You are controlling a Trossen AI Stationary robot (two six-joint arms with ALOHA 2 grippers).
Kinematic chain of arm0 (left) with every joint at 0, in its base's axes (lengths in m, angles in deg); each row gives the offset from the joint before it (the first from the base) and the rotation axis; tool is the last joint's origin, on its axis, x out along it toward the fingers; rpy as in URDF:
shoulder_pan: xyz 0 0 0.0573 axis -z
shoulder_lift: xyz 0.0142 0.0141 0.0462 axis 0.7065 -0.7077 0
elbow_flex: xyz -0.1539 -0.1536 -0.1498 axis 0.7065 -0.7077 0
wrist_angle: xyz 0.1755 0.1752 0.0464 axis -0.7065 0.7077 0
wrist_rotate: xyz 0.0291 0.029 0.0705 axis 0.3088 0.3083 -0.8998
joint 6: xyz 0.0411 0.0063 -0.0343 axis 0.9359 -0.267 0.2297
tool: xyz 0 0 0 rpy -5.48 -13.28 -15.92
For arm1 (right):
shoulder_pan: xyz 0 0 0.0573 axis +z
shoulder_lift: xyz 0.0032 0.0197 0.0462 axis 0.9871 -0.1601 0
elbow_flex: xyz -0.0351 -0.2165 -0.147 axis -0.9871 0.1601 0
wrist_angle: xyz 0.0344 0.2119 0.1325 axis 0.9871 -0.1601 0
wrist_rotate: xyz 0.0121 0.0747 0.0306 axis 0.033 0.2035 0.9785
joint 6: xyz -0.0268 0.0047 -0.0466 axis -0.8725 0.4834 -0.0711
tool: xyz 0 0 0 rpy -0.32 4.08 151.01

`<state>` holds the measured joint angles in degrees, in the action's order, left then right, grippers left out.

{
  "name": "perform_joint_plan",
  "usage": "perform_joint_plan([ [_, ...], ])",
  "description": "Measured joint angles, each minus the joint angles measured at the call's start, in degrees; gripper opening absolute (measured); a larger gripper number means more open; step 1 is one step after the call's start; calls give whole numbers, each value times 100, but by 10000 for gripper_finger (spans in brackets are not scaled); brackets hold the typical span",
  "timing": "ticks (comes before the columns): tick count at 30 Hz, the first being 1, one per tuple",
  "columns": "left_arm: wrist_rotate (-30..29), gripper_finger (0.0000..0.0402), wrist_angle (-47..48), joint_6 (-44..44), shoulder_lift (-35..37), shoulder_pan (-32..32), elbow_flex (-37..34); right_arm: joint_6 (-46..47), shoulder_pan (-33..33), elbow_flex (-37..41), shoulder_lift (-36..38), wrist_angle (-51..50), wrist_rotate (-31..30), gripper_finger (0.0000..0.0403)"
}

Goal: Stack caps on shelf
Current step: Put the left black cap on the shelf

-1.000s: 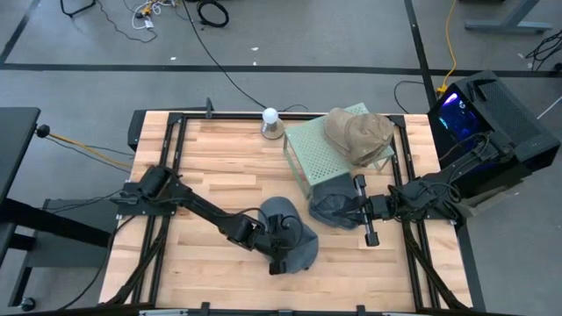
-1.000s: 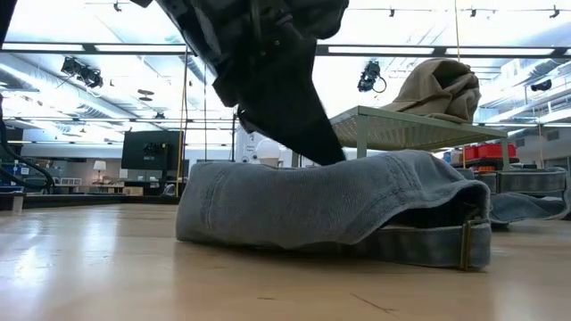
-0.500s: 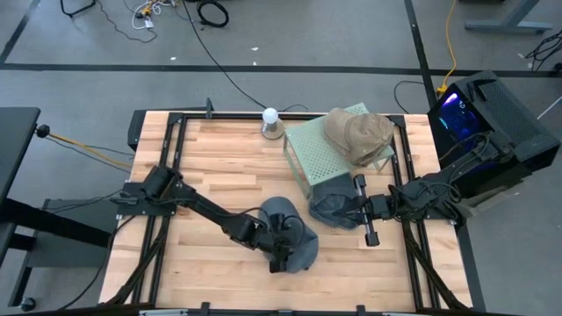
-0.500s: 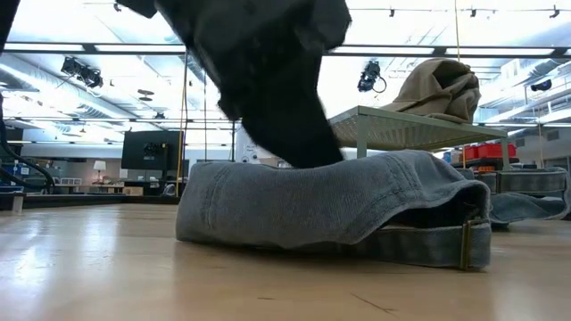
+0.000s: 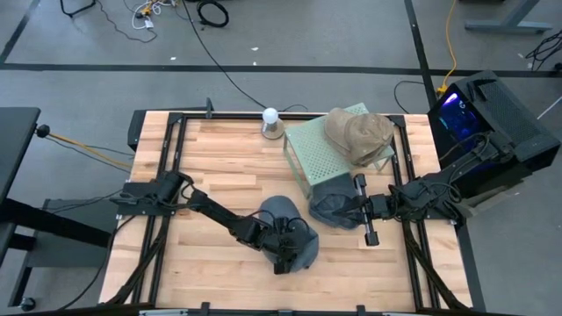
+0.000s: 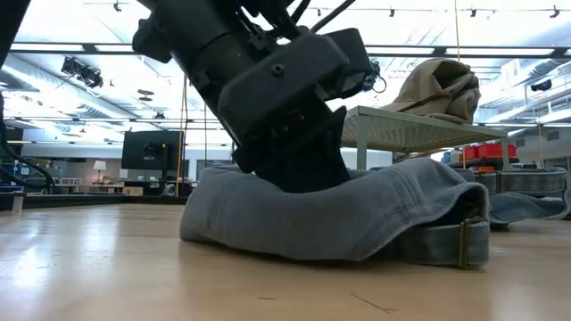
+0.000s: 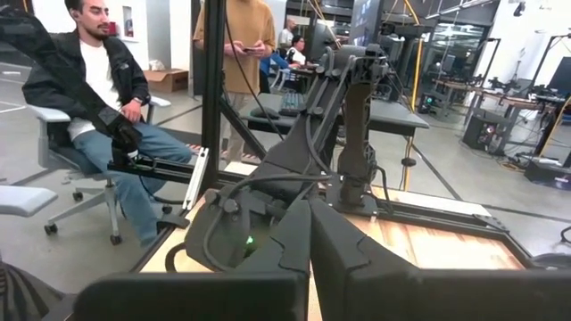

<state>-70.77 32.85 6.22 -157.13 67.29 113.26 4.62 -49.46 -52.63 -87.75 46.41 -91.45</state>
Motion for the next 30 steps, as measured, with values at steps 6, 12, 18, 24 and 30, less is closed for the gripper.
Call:
perform_joint_plan([
  [6, -152, 148, 166, -45, -22, -66, 2, 14, 2, 0, 1, -1, 0, 11],
  [12, -176, 50, 262, -313, -91, -108, -3, -8, 0, 0, 0, 3, 0, 11],
  [18, -478, 50, 303, -342, -107, -100, 41, -28, 2, 0, 0, 3, 2, 11],
  [24, -660, 50, 773, -114, 4, 10, 344, -28, 0, 0, 1, -29, 2, 11],
  [30, -1237, 50, 1930, -262, 416, 95, 463, -31, 2, 0, 1, -38, 2, 11],
])
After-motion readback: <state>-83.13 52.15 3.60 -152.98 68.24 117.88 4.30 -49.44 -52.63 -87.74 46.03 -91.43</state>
